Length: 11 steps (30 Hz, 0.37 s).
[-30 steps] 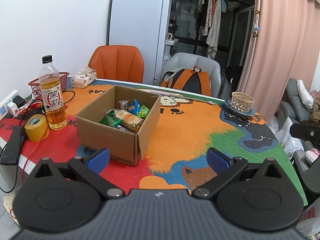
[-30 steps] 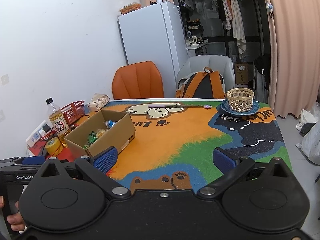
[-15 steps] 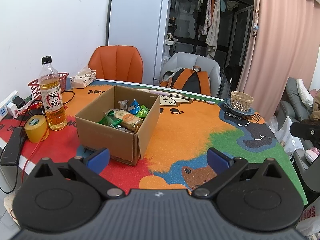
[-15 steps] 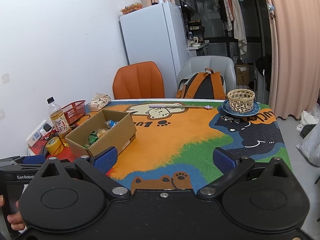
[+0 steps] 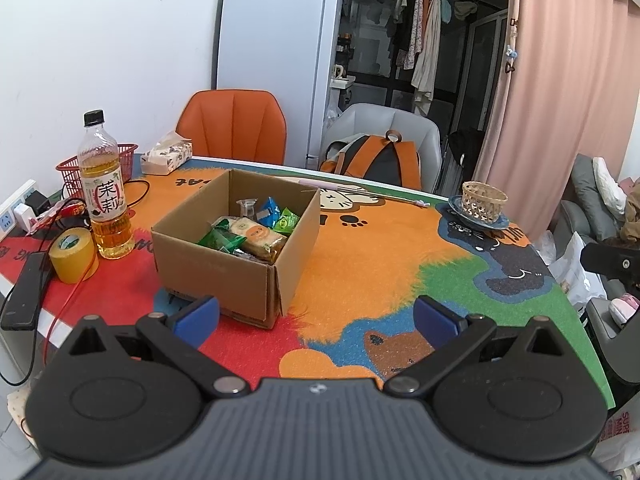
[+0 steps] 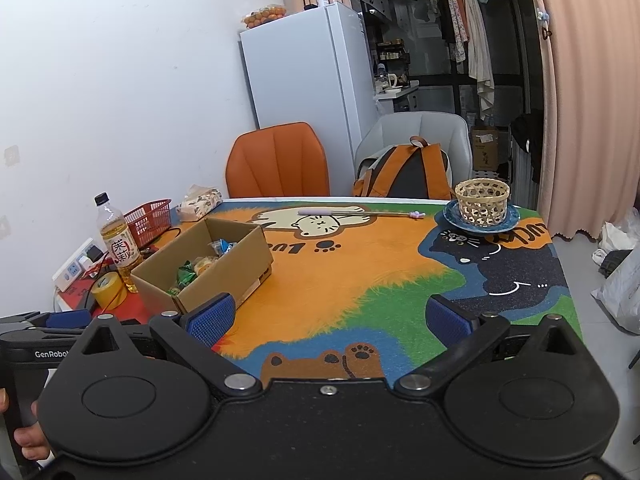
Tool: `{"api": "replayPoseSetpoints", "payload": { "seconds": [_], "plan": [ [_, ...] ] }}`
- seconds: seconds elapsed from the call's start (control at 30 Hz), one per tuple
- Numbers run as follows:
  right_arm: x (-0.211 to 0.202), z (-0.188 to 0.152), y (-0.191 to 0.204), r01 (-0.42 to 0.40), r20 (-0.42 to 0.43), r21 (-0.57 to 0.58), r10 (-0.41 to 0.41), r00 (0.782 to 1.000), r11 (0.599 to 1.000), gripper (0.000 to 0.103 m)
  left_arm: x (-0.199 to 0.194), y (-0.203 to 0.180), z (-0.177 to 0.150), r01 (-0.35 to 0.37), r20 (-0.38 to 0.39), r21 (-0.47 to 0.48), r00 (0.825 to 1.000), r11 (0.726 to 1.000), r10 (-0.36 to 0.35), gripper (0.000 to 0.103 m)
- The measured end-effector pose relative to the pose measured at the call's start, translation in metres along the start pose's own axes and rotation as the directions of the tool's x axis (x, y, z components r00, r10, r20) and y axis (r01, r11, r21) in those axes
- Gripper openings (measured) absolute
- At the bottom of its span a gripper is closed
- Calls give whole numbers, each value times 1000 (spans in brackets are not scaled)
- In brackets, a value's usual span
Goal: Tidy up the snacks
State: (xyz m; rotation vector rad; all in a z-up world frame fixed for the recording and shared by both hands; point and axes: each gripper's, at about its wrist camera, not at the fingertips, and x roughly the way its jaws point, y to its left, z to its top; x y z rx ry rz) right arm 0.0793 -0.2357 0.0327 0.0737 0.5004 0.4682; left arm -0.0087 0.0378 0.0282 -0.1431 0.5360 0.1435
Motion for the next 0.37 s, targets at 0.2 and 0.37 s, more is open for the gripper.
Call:
{"api": "replayPoseSetpoints", "payload": {
  "seconds": [0.2,0.37],
  "plan": [
    [1,-1,1,-5,-12,-4,5,1000,1000,103,0,0,0,0,-5,-2,1000,1000,0,103],
    [5,-4,4,-13,-31,-10,13,999,1000,103,1,1,-1,2,-6,0,1000,1000,-2,103]
  ]
}}
